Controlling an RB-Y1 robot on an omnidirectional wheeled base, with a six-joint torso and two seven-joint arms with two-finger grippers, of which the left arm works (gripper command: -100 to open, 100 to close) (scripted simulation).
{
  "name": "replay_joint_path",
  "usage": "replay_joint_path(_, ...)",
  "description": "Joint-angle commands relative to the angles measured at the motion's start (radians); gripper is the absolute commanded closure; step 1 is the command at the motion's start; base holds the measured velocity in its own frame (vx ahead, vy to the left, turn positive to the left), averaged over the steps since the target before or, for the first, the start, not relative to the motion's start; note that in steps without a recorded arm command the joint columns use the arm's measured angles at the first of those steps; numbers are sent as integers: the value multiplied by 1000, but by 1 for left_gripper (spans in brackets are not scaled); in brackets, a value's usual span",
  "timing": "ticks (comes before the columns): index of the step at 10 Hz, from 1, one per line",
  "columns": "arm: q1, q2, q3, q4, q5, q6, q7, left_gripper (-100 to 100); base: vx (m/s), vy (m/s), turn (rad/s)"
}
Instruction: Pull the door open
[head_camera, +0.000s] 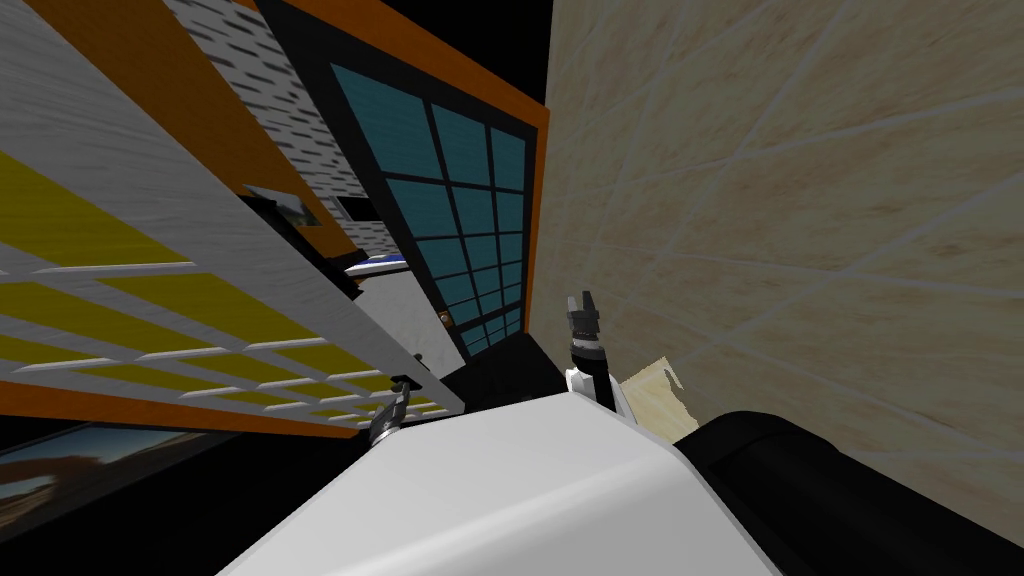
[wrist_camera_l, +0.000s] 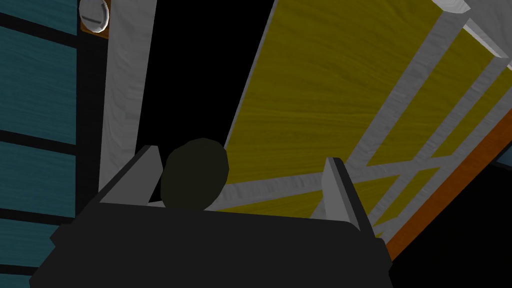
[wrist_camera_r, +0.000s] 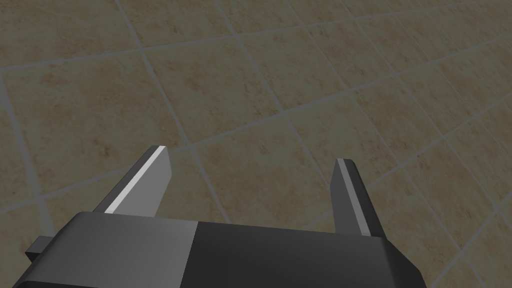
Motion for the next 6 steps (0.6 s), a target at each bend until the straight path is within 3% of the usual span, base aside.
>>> replay_joint_path(1,14,22,20,8,23,20,37,100,-44,-4,9)
replay_joint_path(6,14,22,20,8,23,20,37,100,-15,-3,5)
